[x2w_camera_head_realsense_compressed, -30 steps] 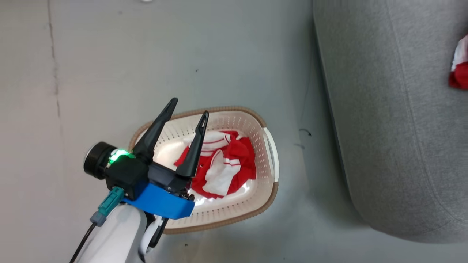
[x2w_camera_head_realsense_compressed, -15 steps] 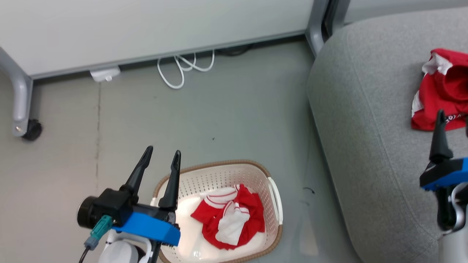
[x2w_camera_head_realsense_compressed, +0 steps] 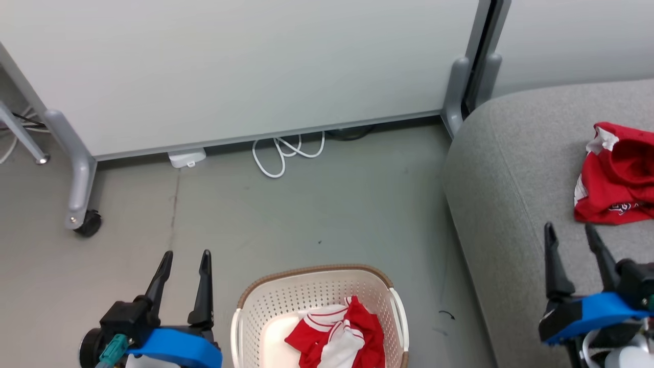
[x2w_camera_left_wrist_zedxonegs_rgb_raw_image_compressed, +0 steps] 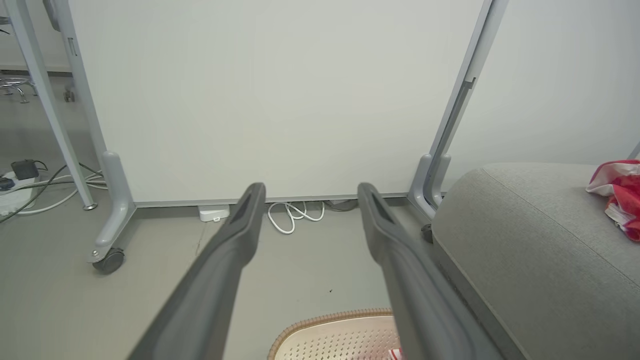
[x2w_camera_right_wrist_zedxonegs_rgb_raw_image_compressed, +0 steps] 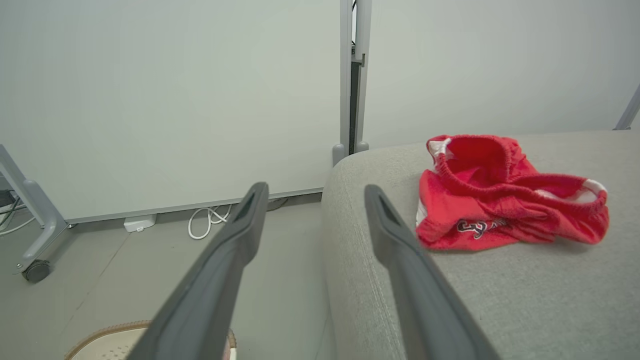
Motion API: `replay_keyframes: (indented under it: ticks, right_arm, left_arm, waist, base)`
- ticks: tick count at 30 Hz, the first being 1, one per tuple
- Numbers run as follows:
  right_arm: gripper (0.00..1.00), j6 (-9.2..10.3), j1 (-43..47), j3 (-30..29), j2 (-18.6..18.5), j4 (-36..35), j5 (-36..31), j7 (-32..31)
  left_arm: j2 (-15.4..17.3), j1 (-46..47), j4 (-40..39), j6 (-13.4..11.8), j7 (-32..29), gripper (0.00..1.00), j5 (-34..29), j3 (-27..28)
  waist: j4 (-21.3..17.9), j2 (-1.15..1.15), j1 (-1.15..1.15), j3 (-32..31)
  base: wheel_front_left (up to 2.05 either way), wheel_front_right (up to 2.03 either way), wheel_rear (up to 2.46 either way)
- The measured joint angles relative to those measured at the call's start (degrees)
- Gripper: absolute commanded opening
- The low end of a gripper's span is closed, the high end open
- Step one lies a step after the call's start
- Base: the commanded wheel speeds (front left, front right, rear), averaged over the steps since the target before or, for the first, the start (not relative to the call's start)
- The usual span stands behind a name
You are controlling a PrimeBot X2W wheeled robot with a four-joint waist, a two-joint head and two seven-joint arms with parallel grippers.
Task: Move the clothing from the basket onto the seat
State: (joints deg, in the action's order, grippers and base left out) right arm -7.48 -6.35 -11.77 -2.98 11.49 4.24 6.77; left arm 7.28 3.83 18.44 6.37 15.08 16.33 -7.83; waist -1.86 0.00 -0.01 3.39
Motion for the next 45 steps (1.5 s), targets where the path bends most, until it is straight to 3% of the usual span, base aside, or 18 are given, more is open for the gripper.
replay_keyframes:
  ticks: [9, 33, 45]
  right_arm:
    - [1.00, 0.00, 4.7, 6.0, 0.1, -0.7, 3.5, -0.6]
    - [1.00, 0.00, 5.4, 6.5, 0.1, -0.2, 3.9, -0.4]
    - [1.00, 0.00, 4.9, 8.6, 0.1, -0.6, 4.1, -0.5]
  left_arm:
    - [0.1, -2.6, 1.4, 0.2, 0.0, 1.00, -0.7, 3.9]
    - [-0.9, -3.4, 2.2, 0.7, 0.0, 1.00, -2.1, 4.6]
    - [-1.1, -3.1, 2.8, 0.8, 0.0, 1.00, -2.2, 4.0]
  waist:
    - [0.7, 0.00, 0.00, -3.3]
    - [1.3, 0.00, 0.01, -4.2]
    - [-0.3, 0.00, 0.01, -1.4]
  base:
    - [0.00, 0.00, 0.00]
    - [0.00, 0.00, 0.00]
    - [0.00, 0.00, 0.00]
